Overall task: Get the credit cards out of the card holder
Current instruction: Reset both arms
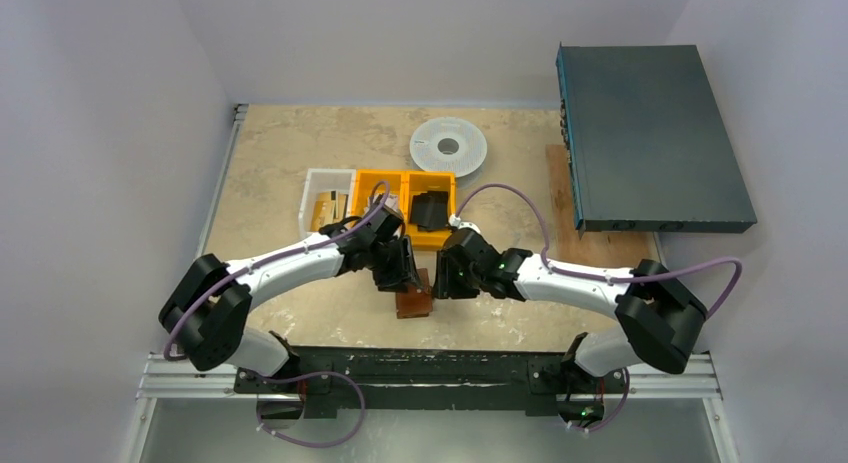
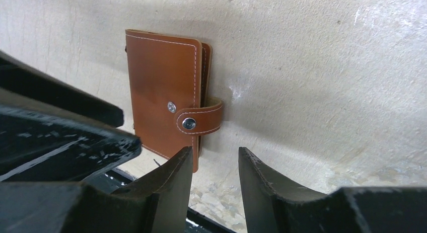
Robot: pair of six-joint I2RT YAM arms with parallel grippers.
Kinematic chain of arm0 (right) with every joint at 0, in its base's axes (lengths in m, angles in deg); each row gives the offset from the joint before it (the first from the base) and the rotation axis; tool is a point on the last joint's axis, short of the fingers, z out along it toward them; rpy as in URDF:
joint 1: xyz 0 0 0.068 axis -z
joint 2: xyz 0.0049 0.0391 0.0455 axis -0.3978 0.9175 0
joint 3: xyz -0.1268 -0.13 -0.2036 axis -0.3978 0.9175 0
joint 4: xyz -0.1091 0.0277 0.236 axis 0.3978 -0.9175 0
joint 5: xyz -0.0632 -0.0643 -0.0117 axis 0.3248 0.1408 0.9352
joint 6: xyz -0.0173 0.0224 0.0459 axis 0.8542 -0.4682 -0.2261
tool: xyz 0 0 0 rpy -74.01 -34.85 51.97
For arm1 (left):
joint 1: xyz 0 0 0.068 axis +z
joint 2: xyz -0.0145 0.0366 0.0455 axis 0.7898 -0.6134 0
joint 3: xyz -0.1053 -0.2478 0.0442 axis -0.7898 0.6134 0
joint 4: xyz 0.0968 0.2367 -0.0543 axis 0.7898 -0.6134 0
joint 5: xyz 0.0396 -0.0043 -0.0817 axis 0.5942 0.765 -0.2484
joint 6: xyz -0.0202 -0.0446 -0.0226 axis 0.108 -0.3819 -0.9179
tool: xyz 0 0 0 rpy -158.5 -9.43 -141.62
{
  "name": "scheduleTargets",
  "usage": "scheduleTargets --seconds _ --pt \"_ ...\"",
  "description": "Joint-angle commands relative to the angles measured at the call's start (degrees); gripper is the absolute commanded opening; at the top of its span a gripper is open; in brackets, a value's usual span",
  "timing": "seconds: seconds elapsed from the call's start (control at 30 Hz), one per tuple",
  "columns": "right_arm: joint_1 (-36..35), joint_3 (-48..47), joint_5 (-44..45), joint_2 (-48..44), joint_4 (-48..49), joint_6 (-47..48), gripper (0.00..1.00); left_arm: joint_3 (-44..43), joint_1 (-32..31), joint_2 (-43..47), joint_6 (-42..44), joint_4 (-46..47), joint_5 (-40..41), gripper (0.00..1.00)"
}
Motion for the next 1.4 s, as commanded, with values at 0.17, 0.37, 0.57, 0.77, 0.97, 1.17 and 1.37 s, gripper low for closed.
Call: scheduleTargets --seconds 0.17,0.37,0.57,0.77,0.97,1.17,1.37 --pt "0.2 -2.0 -0.9 2.3 2.6 0.0 0.37 -0.3 0.2 5.6 3.1 -3.7 3.8 0.41" --pt "0.2 -3.7 1.3 -1.3 -0.6 0.4 0.37 -0.4 0.2 12.7 5.3 -7.1 7.6 0.48" --pt "0.2 -7.0 4.5 -6.9 -3.9 1.3 0.56 -3.9 1.1 21.7 9.2 -13.9 14.6 0.66" --pt "0.2 -11.9 9.8 -13.8 -6.4 3.0 0.9 -8.1 4.5 30.1 13.0 -19.5 18.6 0.84" --pt "0.2 -15.2 13.1 -19.0 -6.8 5.0 0.99 -14.8 7.2 31.9 16.5 -27.5 23.6 0.87" --pt "0.2 -16.9 14.7 -21.2 -5.7 6.5 0.99 -16.0 7.5 33.5 18.0 -27.6 25.0 0.88" --pt "0.2 -17.1 15.4 -21.1 -4.3 6.9 0.99 -15.7 7.5 34.1 18.8 -27.2 26.3 0.88"
